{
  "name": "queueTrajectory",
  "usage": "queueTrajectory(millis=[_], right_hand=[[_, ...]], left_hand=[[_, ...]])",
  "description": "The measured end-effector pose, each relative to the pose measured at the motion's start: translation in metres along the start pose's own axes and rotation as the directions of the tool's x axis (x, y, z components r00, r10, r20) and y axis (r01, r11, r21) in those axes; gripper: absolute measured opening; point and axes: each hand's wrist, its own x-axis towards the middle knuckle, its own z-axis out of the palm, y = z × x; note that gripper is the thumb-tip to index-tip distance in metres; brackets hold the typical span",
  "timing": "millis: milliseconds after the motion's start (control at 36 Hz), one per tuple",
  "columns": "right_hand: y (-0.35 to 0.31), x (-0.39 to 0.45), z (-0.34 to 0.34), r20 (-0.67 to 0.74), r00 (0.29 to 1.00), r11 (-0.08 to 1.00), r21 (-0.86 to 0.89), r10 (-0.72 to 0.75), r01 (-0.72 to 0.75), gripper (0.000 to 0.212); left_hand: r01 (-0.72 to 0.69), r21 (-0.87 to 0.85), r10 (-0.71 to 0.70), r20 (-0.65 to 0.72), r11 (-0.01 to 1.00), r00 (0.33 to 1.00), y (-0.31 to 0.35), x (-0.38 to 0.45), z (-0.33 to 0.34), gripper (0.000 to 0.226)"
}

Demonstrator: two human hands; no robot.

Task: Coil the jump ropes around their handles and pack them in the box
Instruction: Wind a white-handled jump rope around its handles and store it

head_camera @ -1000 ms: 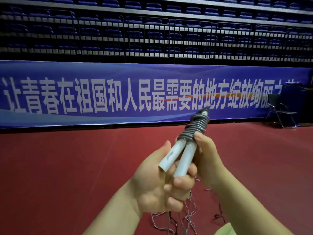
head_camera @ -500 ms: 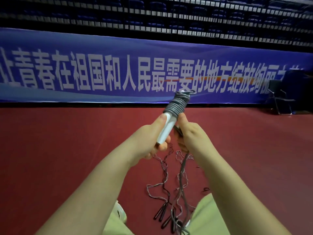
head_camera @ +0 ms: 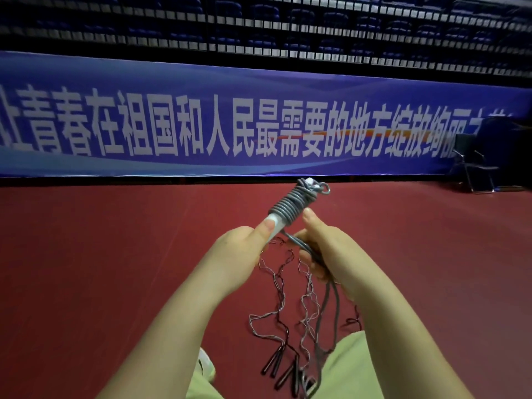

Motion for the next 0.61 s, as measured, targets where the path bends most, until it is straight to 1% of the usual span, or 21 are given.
queueTrajectory(millis=[56,83,167,222,250,361,472,556,611], right_hand=[[-0.002,0.001,0.005,-0.048,0.999,1.0,0.009,-0.001,0.001,0.058],[-0.002,0.002,0.008,-0.072,0.997,0.999,0.049,0.007,-0.004,0.056],[0.001,0.002,0.012,-0.1,0.995,0.991,0.131,0.017,-0.003,0.053],[0.002,0.002,0.013,-0.114,0.993,0.989,0.147,0.007,0.01,0.056],[0.002,0.002,0.014,-0.131,0.991,0.99,0.14,0.004,0.015,0.056],[0.003,0.002,0.02,-0.203,0.979,0.996,0.081,-0.017,0.034,0.051],[-0.001,-0.003,0.027,-0.187,0.982,0.986,0.154,-0.04,0.069,0.049],[-0.002,-0.006,0.028,-0.191,0.978,0.975,0.191,-0.079,0.117,0.049],[0.001,-0.005,0.028,-0.218,0.966,0.967,0.182,-0.138,0.179,0.046]], left_hand=[[-0.005,0.034,0.005,-0.011,0.999,1.0,0.0,0.0,0.002,0.064],[-0.007,0.045,0.007,-0.014,0.999,1.0,0.001,-0.001,0.003,0.062],[-0.005,0.073,0.005,-0.003,0.997,1.0,0.002,-0.005,0.001,0.045],[-0.025,0.095,0.025,-0.004,0.995,1.0,0.002,-0.007,-0.002,0.03],[-0.038,0.104,0.04,-0.015,0.994,0.999,0.002,-0.008,-0.002,0.027],[-0.066,0.116,0.077,-0.094,0.991,0.993,0.005,-0.01,-0.002,0.031],[-0.079,0.126,0.098,-0.149,0.989,0.984,0.01,-0.015,-0.003,0.036],[-0.074,0.18,0.103,-0.156,0.981,0.982,0.014,-0.019,-0.003,0.038],[-0.081,0.168,0.105,-0.143,0.983,0.984,0.015,-0.02,-0.004,0.038]])
